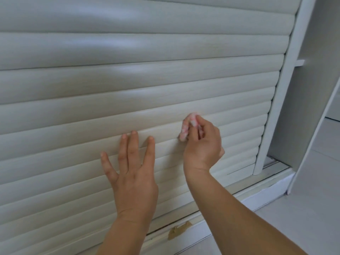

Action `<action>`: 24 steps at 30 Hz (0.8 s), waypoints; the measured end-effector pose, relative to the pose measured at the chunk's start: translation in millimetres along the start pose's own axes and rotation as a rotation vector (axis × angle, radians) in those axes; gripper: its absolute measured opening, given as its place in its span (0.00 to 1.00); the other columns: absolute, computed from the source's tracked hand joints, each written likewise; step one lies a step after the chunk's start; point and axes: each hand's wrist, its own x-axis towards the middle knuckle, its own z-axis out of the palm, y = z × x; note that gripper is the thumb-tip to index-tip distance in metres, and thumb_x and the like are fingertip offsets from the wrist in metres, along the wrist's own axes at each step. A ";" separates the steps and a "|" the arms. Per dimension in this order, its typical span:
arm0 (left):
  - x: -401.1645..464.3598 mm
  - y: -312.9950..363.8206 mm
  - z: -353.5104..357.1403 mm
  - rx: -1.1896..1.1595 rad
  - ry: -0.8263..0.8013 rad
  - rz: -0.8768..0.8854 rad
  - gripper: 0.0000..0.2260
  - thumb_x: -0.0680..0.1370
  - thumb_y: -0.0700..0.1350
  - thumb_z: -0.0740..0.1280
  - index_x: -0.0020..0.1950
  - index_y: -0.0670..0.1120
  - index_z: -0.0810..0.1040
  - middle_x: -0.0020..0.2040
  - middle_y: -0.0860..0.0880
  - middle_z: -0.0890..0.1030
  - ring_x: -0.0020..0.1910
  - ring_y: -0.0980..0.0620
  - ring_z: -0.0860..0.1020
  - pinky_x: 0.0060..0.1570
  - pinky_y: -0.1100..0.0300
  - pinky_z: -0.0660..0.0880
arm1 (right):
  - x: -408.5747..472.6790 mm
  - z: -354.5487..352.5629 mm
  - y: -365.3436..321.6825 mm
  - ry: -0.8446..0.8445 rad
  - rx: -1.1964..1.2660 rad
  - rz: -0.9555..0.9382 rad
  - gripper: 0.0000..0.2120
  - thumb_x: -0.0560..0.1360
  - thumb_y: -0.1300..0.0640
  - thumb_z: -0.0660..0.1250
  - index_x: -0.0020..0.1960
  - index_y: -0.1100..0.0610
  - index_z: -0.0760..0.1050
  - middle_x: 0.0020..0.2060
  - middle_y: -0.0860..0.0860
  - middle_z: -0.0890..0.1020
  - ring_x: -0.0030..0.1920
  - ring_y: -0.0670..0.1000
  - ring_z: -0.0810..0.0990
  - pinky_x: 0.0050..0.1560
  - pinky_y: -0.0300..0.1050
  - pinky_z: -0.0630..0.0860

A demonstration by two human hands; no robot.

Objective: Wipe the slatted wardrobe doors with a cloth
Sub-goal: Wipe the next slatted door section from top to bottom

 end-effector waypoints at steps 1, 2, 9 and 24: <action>-0.2 2.8 0.8 -0.002 -0.005 0.000 0.34 0.63 0.35 0.49 0.67 0.47 0.71 0.70 0.41 0.62 0.71 0.43 0.58 0.67 0.38 0.43 | -6.1 3.3 3.5 -0.029 -0.100 -0.129 0.07 0.75 0.55 0.65 0.48 0.44 0.80 0.44 0.41 0.81 0.46 0.42 0.78 0.50 0.37 0.58; -0.6 6.0 1.6 -0.001 -0.005 0.003 0.33 0.63 0.35 0.49 0.67 0.47 0.71 0.70 0.41 0.63 0.71 0.43 0.59 0.66 0.37 0.45 | -8.4 3.9 7.1 -0.064 -0.158 -0.240 0.08 0.73 0.53 0.65 0.49 0.42 0.80 0.47 0.41 0.81 0.49 0.44 0.77 0.50 0.39 0.57; 9.6 27.5 2.8 0.019 -0.014 0.070 0.34 0.62 0.35 0.49 0.66 0.47 0.73 0.69 0.40 0.65 0.70 0.42 0.61 0.65 0.36 0.47 | 52.3 -24.1 27.3 -0.147 -0.365 -0.317 0.07 0.74 0.54 0.60 0.42 0.44 0.75 0.39 0.42 0.80 0.47 0.44 0.77 0.53 0.45 0.58; 33.5 40.6 -5.5 0.061 0.031 0.046 0.36 0.60 0.34 0.57 0.69 0.47 0.66 0.66 0.41 0.65 0.66 0.42 0.63 0.65 0.38 0.48 | 49.4 -21.2 21.7 -0.215 -0.323 -0.492 0.08 0.69 0.48 0.62 0.43 0.41 0.79 0.42 0.41 0.81 0.40 0.47 0.78 0.49 0.44 0.60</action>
